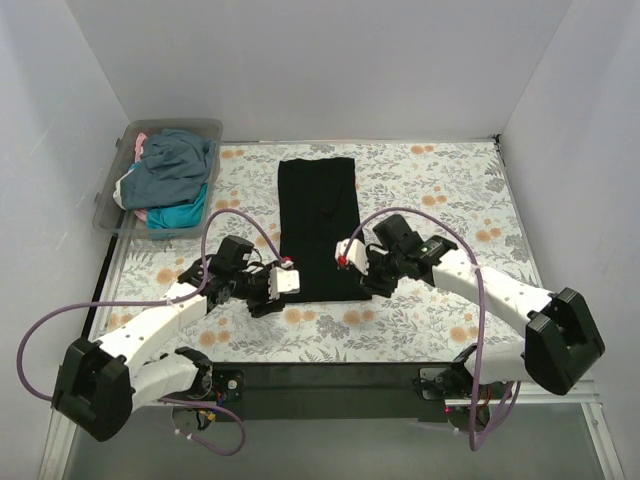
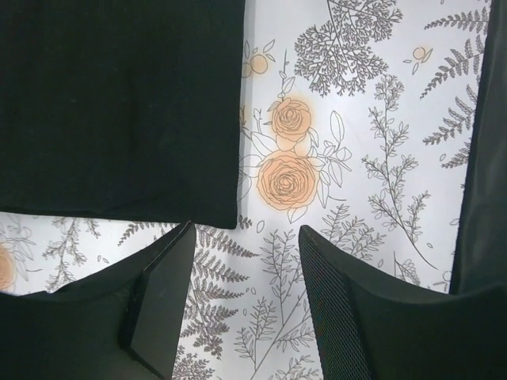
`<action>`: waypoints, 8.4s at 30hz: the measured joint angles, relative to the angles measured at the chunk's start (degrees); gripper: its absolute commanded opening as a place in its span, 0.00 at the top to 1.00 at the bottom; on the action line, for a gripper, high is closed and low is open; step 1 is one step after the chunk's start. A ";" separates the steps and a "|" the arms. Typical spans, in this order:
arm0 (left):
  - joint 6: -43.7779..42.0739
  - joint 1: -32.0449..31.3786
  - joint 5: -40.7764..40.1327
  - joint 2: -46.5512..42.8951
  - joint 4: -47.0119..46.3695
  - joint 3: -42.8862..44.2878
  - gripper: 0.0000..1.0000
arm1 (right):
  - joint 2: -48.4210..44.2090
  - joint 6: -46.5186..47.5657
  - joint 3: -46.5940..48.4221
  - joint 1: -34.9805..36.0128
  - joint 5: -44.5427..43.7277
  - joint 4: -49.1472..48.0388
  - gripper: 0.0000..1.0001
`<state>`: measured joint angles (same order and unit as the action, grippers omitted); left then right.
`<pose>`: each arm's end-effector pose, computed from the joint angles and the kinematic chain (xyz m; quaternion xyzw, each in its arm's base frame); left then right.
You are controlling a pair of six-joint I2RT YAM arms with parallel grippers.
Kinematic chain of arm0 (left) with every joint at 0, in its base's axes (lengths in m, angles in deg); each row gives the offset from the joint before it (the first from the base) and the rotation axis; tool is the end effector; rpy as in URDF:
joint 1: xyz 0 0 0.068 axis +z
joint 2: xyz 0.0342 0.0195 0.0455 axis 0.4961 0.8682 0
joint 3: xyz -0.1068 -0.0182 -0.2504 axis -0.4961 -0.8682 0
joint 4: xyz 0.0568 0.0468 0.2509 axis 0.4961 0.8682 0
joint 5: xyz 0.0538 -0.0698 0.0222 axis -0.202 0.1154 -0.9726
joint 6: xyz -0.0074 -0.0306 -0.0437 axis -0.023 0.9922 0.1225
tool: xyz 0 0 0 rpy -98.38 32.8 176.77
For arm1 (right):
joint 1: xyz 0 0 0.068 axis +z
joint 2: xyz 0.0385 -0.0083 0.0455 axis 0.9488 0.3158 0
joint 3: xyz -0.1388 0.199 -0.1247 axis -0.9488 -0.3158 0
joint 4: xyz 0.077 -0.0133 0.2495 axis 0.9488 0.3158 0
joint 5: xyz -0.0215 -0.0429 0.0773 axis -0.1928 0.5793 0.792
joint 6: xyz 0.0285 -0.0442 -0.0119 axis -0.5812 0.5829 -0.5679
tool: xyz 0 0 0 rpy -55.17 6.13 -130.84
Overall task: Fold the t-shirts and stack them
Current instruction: Fold the tshirt
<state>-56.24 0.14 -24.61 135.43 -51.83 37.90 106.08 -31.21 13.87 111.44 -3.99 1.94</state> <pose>0.1662 -0.1171 0.2030 0.3909 0.8394 -0.3165 0.2057 0.2020 0.1826 0.2350 -0.6134 0.7221 0.1568 0.2789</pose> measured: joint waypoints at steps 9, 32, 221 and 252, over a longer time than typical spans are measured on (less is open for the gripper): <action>-3.93 -0.48 -0.48 0.33 -10.23 -7.10 0.48 | -2.45 10.54 -13.25 7.50 -9.40 -8.74 0.54; -9.62 -1.84 -3.04 10.62 -24.83 -9.81 0.77 | -3.98 16.22 -17.03 8.28 -14.29 -17.90 0.51; -0.96 -3.61 -3.19 35.19 -19.91 24.72 1.00 | 53.90 -23.43 41.72 -11.32 38.36 1.31 0.72; -4.90 -3.76 -6.27 32.24 -29.31 21.03 1.00 | 57.22 -19.02 41.31 -9.88 44.15 1.90 0.89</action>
<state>-61.13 -3.62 -30.89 167.67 -81.14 58.92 163.30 -50.22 55.18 101.57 40.16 3.84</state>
